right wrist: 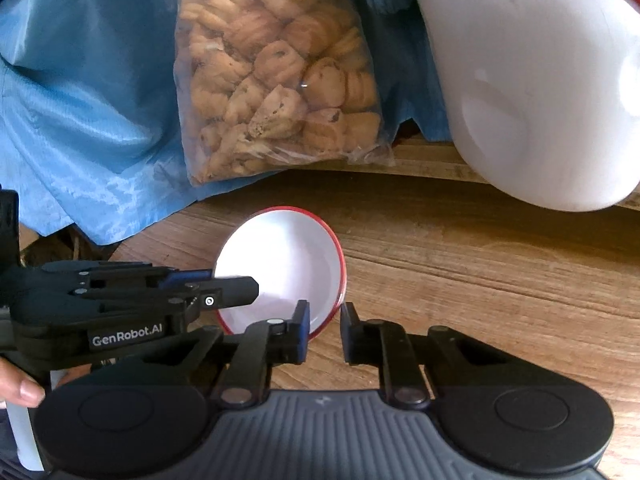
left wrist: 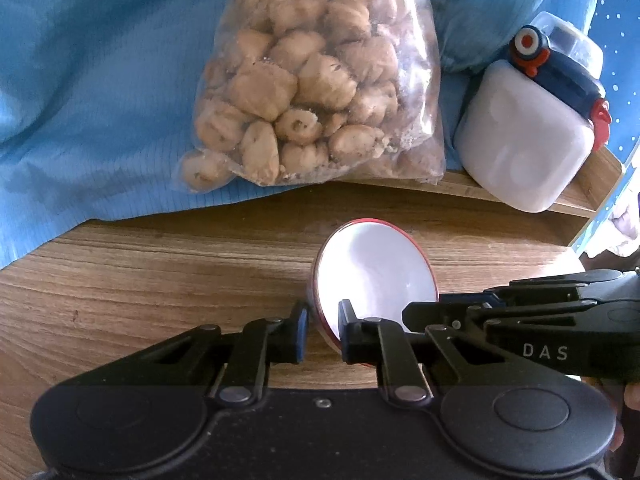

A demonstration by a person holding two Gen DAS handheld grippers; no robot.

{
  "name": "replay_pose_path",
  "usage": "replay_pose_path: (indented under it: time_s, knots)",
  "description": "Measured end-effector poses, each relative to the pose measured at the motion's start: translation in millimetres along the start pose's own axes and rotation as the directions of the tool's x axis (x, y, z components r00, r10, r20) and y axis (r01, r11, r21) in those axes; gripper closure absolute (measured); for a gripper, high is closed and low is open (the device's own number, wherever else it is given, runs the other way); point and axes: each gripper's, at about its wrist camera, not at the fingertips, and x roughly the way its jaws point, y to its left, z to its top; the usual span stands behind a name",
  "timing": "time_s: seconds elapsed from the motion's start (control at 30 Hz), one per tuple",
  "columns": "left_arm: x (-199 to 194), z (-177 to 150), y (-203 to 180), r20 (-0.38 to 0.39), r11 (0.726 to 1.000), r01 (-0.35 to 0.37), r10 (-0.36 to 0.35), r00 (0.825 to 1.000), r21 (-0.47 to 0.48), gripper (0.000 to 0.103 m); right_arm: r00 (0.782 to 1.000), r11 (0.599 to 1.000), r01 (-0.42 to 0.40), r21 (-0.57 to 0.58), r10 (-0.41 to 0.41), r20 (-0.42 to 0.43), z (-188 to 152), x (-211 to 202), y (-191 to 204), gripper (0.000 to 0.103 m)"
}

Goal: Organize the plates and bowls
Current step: 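Grip the small white bowl rim with both tools and lift it, then carry the small white bowl with both tools and lower it onto the stack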

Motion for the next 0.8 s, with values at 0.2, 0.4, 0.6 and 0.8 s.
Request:
replay_pose_path:
  time_s: [0.2, 0.4, 0.6, 0.8]
  knots:
    - [-8, -3, 5, 0.007, 0.999, 0.006, -0.006, 1.0, -0.032, 0.089, 1.0, 1.0, -0.003, -0.005, 0.003, 0.005, -1, -3, -1, 0.087]
    - [-18, -1, 6, 0.043, 0.996, 0.026, -0.023, 0.999, -0.081, 0.089, 1.0, 1.0, 0.008, 0.009, -0.008, 0.008, -2, -9, -3, 0.087]
    - [-35, 1, 1, 0.083, 0.995, 0.041, -0.033, 0.996, -0.096, 0.089, 0.999, 1.0, 0.003, 0.0, -0.003, 0.045, -2, -27, 0, 0.087]
    - [-59, -2, -6, 0.111, 0.995, 0.05, -0.041, 0.993, -0.082, 0.089, 0.997, 1.0, -0.001, -0.009, 0.002, 0.071, -7, -51, 8, 0.087]
